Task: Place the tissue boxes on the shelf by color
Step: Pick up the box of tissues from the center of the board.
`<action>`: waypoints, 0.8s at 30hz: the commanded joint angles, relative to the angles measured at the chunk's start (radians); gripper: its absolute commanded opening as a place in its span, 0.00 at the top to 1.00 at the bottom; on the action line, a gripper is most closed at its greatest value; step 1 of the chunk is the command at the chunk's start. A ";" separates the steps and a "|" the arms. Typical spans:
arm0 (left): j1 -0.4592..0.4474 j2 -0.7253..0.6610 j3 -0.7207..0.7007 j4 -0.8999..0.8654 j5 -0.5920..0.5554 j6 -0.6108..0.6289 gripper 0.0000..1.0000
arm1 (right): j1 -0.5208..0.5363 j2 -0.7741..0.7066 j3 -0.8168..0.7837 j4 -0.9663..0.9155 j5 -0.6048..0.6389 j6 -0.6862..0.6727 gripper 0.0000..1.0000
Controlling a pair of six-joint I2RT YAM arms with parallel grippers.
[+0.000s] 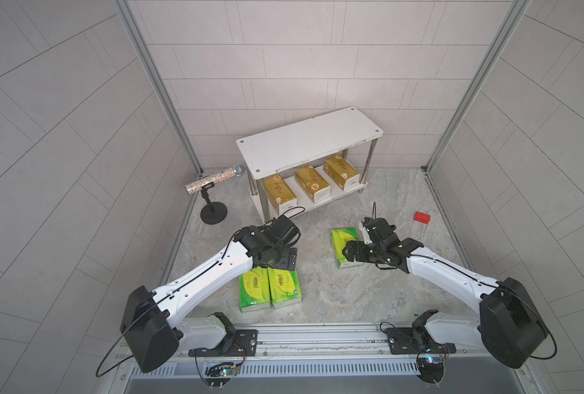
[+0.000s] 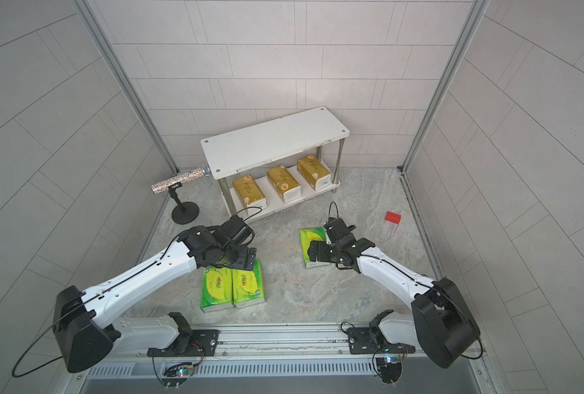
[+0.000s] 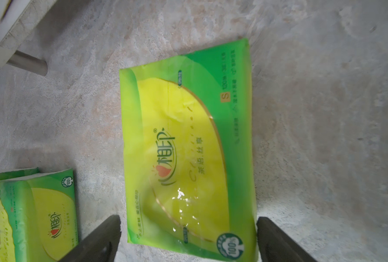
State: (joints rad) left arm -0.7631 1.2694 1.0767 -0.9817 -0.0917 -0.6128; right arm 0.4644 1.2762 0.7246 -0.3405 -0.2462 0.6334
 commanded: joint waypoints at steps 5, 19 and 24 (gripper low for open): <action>-0.031 0.027 0.030 0.035 -0.001 -0.007 0.02 | -0.074 0.043 0.039 0.019 -0.077 -0.019 0.04; -0.156 0.254 0.202 0.157 0.063 0.053 0.14 | -0.101 0.150 -0.028 0.169 -0.233 0.039 0.17; -0.157 0.314 0.226 0.196 0.085 0.052 0.23 | -0.022 0.127 -0.086 0.228 -0.147 0.143 0.24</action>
State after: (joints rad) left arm -0.9188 1.5558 1.2633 -0.8120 -0.0181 -0.5678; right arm 0.4107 1.4170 0.6838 -0.1478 -0.4335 0.6975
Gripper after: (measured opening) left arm 0.782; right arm 0.767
